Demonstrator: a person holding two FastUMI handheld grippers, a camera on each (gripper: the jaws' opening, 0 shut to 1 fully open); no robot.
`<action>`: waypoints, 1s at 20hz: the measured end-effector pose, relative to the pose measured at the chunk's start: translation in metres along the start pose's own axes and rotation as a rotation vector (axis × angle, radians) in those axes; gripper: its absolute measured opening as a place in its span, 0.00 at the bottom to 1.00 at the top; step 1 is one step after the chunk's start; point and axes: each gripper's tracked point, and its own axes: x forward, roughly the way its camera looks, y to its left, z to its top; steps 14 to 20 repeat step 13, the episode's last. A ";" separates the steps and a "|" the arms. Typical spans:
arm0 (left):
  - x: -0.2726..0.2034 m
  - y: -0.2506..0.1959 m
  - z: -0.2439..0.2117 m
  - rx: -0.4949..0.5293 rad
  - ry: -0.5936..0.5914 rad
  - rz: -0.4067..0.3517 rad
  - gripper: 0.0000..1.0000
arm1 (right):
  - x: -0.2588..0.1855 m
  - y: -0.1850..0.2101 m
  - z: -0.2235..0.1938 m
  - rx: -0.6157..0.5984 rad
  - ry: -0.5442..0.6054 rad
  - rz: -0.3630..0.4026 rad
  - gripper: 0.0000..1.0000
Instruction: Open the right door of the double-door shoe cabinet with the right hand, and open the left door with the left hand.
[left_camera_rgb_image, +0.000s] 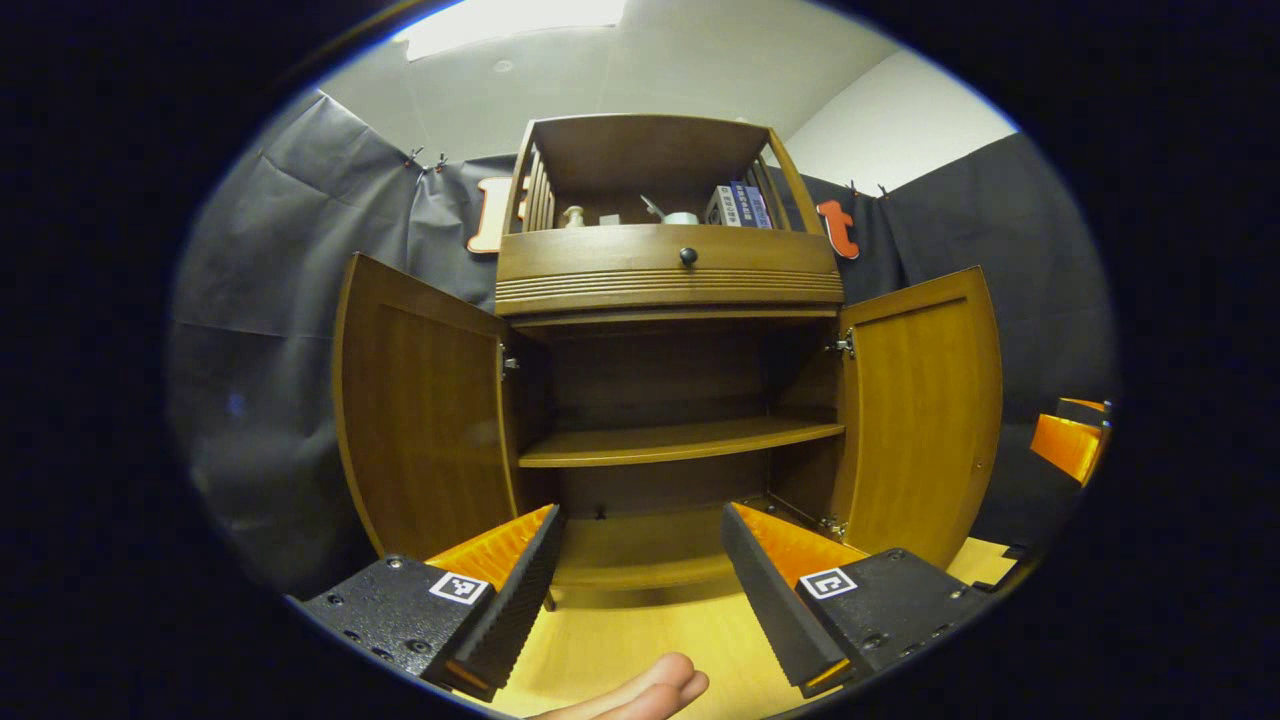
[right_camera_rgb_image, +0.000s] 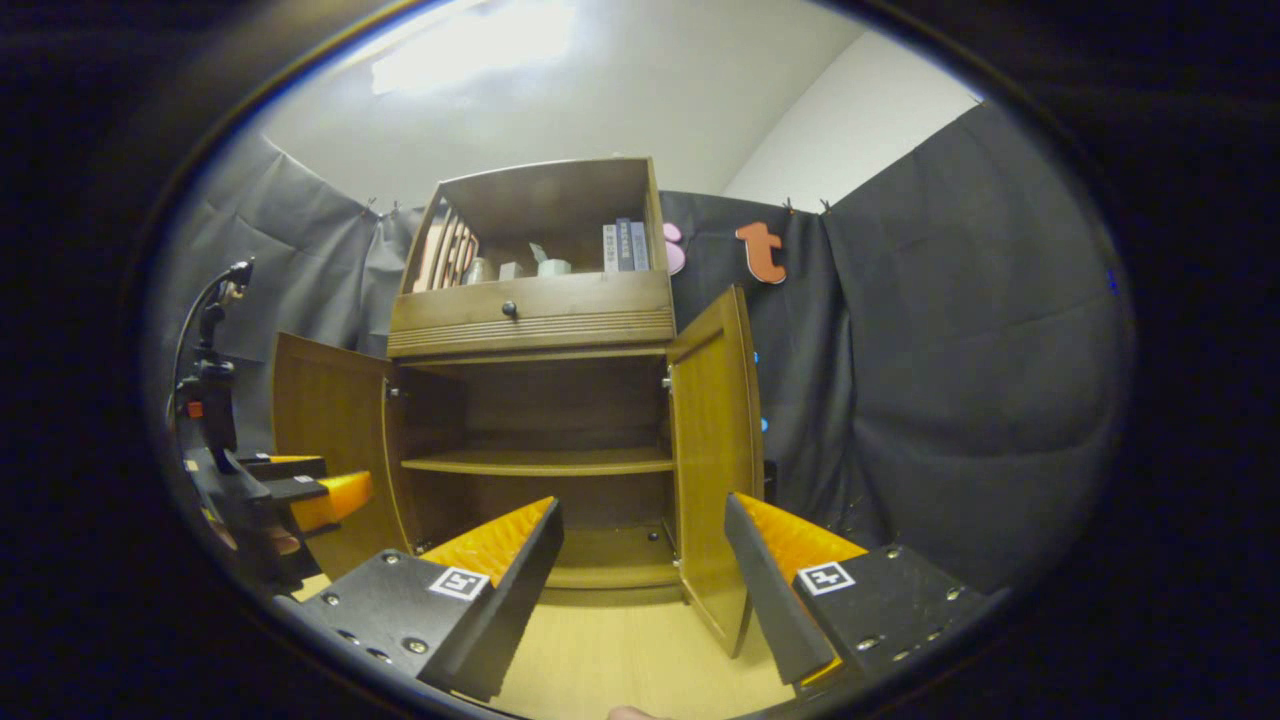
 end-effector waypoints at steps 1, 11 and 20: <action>0.001 -0.007 -0.001 0.000 0.003 -0.007 0.99 | 0.000 0.003 -0.001 -0.014 0.007 0.012 0.94; 0.008 -0.062 -0.010 -0.007 -0.003 -0.065 0.99 | 0.002 0.000 -0.020 -0.045 0.047 -0.011 0.94; 0.008 -0.063 -0.009 -0.015 -0.016 -0.053 0.99 | 0.000 -0.004 -0.024 -0.029 0.033 -0.024 0.96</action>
